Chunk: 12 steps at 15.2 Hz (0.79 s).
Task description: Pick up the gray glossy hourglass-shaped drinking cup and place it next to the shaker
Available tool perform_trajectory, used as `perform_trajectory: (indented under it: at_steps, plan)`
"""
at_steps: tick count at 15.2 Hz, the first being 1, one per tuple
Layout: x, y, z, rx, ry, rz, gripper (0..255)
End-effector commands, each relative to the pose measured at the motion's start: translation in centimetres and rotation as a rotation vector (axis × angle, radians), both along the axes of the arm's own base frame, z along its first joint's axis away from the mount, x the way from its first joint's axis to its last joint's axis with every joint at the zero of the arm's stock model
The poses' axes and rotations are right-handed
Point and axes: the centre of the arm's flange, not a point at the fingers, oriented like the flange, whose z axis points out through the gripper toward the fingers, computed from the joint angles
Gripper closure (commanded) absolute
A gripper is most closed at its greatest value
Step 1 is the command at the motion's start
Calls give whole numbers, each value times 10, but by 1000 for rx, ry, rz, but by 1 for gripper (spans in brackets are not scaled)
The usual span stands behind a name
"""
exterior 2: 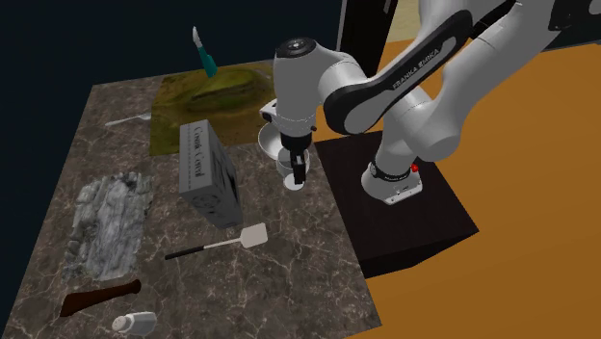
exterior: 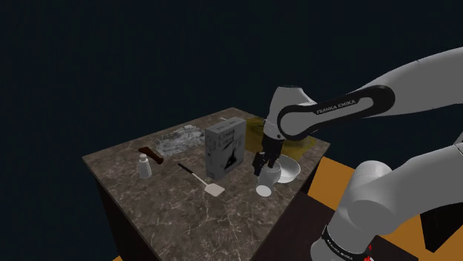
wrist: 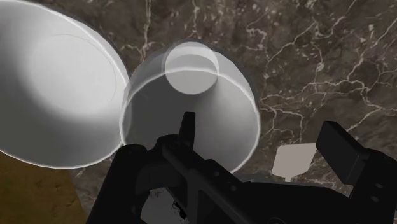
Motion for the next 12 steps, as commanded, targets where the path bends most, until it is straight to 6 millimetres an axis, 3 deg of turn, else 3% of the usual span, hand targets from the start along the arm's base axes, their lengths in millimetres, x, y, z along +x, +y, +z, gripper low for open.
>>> perform_trajectory:
  at_steps: [1,4,12]
  plan:
    - [0,0,-11,0,-3,0,0]
    - [1,1,-25,0,-3,0,0]
    - [1,1,-25,0,-3,0,0]
